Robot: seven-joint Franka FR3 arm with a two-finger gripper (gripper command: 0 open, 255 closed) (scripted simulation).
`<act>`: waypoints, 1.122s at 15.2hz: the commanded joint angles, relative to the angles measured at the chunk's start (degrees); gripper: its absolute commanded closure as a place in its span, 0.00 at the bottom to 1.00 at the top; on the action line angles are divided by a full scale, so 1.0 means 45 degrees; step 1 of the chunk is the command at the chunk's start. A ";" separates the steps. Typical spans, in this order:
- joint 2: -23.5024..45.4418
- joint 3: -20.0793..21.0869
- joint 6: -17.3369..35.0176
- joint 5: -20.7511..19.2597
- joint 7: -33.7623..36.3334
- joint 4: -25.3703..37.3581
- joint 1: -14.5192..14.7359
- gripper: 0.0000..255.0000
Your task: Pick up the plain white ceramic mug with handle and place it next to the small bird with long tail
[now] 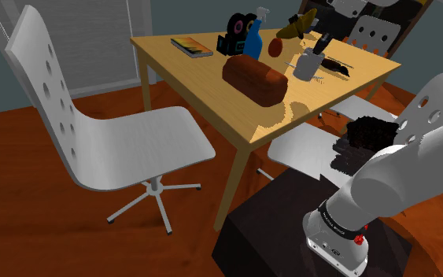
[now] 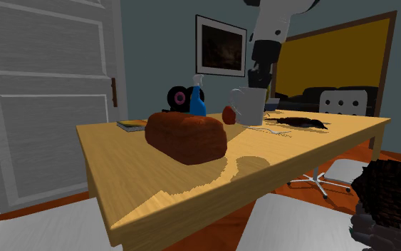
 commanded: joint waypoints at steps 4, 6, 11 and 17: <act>0.0138 0.0011 -0.0854 0.0067 0.0029 0.0976 0.0045 1.00; 0.0206 0.0013 -0.1197 0.0099 0.0039 0.1381 0.0064 1.00; 0.0432 -0.0006 -0.2066 0.0202 0.0045 0.2453 0.0112 1.00; 0.0824 -0.0081 -0.3139 0.0381 0.0012 0.3871 0.0166 1.00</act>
